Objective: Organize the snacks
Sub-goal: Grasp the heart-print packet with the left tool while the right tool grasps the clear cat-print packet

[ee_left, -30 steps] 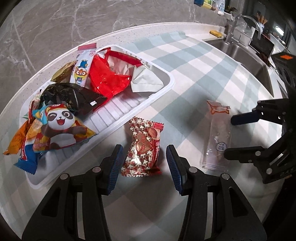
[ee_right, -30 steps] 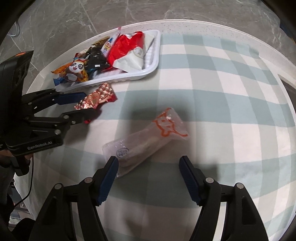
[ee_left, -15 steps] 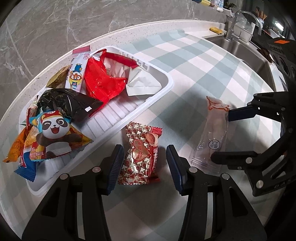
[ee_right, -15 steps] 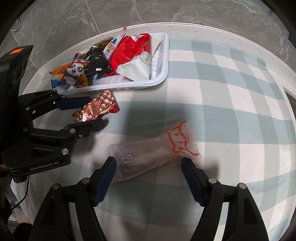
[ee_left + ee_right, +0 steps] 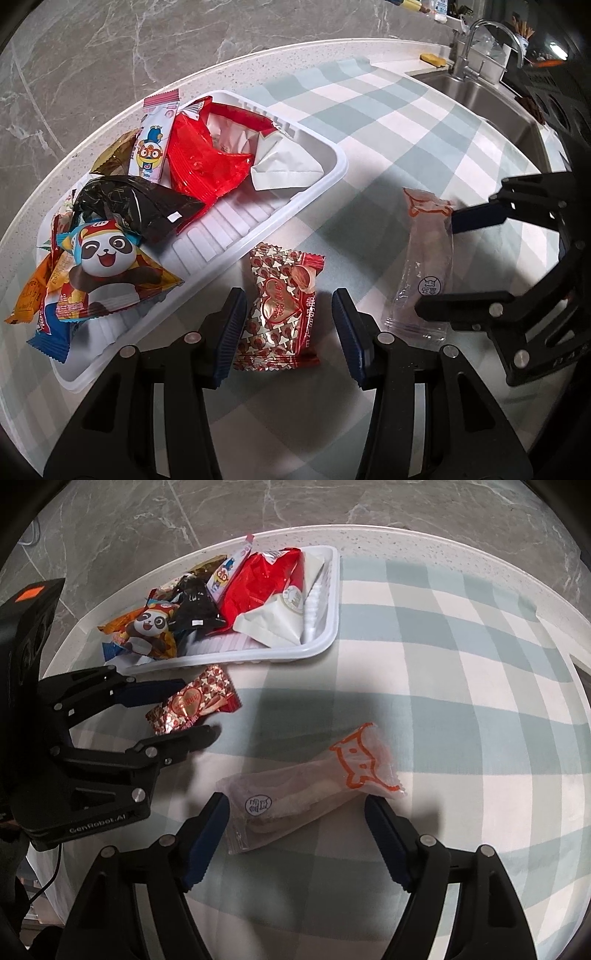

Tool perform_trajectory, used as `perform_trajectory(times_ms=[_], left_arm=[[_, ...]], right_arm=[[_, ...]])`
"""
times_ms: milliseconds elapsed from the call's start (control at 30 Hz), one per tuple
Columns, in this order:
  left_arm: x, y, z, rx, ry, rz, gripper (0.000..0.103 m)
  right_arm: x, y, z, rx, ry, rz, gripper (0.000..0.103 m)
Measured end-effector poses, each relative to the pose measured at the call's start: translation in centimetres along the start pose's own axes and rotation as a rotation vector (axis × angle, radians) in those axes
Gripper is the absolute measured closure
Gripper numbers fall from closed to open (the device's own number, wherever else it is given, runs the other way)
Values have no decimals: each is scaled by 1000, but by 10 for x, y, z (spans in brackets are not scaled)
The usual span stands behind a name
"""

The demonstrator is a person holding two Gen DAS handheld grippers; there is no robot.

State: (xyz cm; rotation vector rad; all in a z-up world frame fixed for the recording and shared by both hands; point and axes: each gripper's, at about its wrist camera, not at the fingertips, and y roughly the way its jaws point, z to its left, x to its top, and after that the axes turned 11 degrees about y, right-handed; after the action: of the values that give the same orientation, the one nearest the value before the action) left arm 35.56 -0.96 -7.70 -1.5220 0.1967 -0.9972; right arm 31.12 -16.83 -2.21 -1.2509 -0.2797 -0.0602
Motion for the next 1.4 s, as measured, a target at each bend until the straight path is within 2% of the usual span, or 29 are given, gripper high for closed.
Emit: perform_trajectory(times_ms=[233, 500, 800, 1033, 1100, 1133, 1167, 1200, 1233, 1300, 1400], left_arm=[[-1, 1, -1, 11, 0, 3, 57], [-2, 3, -1, 20, 7, 9, 56], [-3, 5, 1, 44, 14, 16, 56], [-5, 5, 3, 28, 10, -1, 56], [-5, 5, 3, 16, 5, -9, 58], [-5, 5, 4, 3, 0, -12, 63], [-5, 4, 3, -14, -3, -16, 68], [-6, 4, 2, -15, 1, -18, 69], [-5, 4, 1, -15, 9, -20, 72], [-5, 3, -1, -8, 15, -21, 72], [-7, 2, 0, -18, -7, -27, 73]], right_arm=[[9, 1, -1, -7, 16, -3, 25], [3, 5, 8, -54, 25, -7, 24], [11, 11, 14, -94, 41, -25, 21], [3, 12, 22, -150, -33, -50, 28], [2, 10, 20, -151, -40, -61, 38], [2, 9, 19, -148, -44, -65, 41], [2, 7, 17, -144, -48, -67, 48], [1, 5, 16, -141, -56, -70, 56], [1, 3, 13, -131, -57, -71, 59], [1, -1, 7, -111, -50, -68, 71], [2, -7, -3, -55, -22, -57, 81]])
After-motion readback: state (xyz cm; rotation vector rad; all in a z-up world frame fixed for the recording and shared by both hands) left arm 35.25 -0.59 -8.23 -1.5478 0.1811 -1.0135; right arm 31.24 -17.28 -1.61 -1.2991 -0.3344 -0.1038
